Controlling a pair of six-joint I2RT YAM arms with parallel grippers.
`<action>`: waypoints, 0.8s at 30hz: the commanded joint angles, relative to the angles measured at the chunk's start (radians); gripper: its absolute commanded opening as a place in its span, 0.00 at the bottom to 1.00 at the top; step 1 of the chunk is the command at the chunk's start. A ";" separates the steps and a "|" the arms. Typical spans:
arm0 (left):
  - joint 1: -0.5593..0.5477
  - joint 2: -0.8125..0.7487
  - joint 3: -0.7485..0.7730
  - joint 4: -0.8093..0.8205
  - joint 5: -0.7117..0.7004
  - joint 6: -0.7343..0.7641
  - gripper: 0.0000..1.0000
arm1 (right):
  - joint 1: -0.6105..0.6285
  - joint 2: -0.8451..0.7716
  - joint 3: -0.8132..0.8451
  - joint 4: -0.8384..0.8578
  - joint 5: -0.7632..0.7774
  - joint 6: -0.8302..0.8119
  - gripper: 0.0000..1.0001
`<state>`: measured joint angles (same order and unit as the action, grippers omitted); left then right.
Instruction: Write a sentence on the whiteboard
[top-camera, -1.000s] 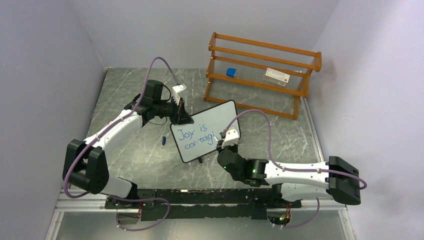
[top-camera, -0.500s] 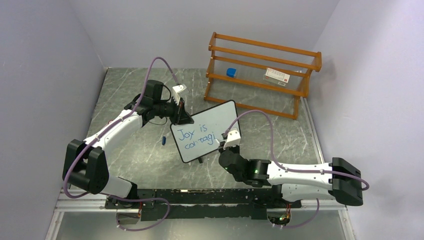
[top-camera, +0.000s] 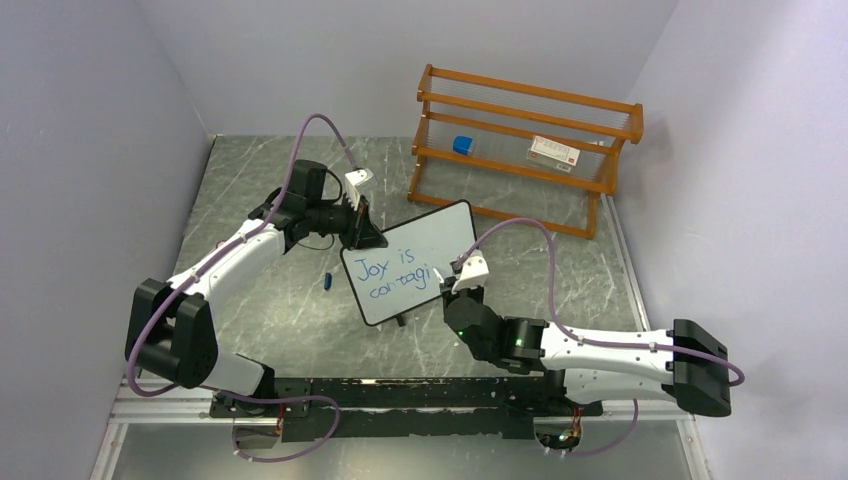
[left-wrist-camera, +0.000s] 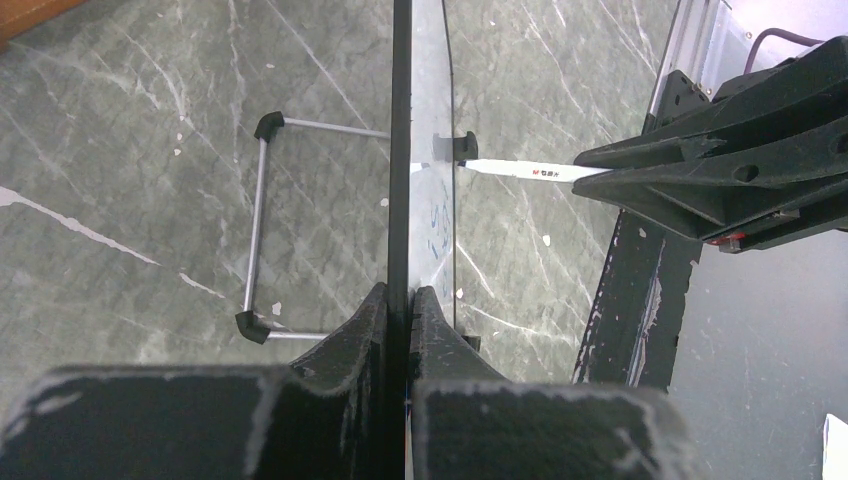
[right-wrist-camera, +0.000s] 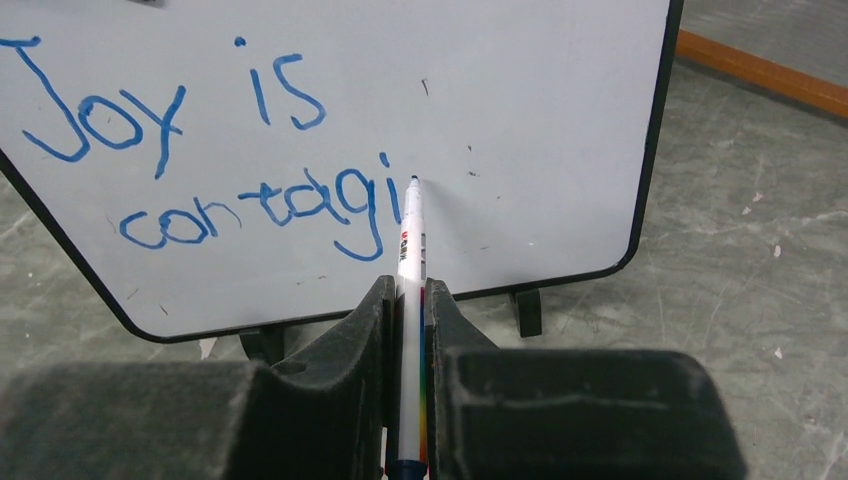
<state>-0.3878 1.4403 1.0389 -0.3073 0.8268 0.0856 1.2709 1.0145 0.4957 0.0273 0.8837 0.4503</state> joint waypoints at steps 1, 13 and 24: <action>0.003 0.038 -0.014 -0.067 -0.143 0.075 0.05 | -0.014 0.015 -0.011 0.070 0.017 -0.017 0.00; 0.003 0.040 -0.013 -0.065 -0.138 0.074 0.05 | -0.042 0.052 -0.018 0.084 -0.031 -0.014 0.00; 0.003 0.043 -0.012 -0.067 -0.138 0.074 0.05 | -0.042 0.042 -0.019 0.027 -0.069 0.012 0.00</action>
<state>-0.3878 1.4403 1.0389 -0.3073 0.8265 0.0856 1.2362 1.0580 0.4931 0.0807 0.8410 0.4316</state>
